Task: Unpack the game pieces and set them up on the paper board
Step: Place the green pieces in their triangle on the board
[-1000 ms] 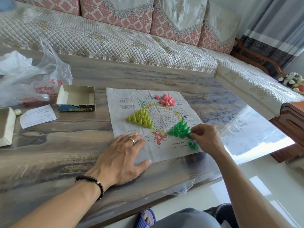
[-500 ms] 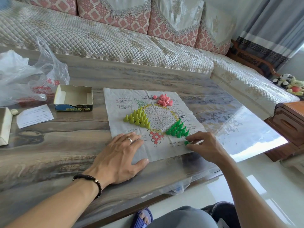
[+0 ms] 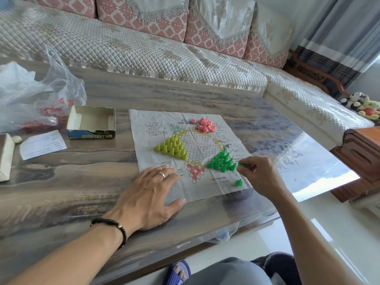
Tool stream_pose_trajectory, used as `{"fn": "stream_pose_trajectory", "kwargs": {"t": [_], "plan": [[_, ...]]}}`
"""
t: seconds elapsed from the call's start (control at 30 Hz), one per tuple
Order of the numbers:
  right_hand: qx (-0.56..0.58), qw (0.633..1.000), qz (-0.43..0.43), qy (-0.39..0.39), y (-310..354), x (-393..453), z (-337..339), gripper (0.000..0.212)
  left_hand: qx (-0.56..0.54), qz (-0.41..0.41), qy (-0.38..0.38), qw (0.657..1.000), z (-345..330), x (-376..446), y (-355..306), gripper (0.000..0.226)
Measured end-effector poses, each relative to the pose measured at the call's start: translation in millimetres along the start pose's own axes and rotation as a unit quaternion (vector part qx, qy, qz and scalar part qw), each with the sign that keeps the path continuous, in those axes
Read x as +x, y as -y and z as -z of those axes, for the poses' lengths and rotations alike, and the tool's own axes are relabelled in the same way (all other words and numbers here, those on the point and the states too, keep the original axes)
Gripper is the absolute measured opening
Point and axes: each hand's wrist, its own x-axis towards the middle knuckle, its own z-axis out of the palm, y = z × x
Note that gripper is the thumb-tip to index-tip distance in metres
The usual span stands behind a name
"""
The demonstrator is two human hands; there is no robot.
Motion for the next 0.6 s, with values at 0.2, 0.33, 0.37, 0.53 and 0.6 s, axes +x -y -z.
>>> {"fn": "stream_pose_trajectory", "kwargs": {"t": [0.2,0.33,0.37,0.53,0.6], "plan": [[-0.036,0.998,-0.005,0.047,4.0,3.1,-3.7,0.011,-0.001,0.0,0.003,1.0,0.2,-0.1,-0.2,0.074],[-0.057,0.995,-0.032,0.069,5.3,3.5,-7.0,0.004,0.001,0.0,0.003,1.0,0.0,0.3,-0.1,0.074],[-0.062,0.994,-0.041,0.08,5.7,3.8,-8.6,0.004,0.002,0.001,0.004,1.0,0.0,0.3,0.1,0.074],[-0.045,0.993,-0.074,0.081,2.8,2.4,-13.0,0.01,0.0,0.002,0.008,1.0,0.6,0.0,-0.4,0.075],[-0.038,0.993,-0.078,0.079,0.7,0.9,-13.2,0.009,0.0,0.0,0.008,1.0,1.1,-0.1,-0.5,0.075]]}}
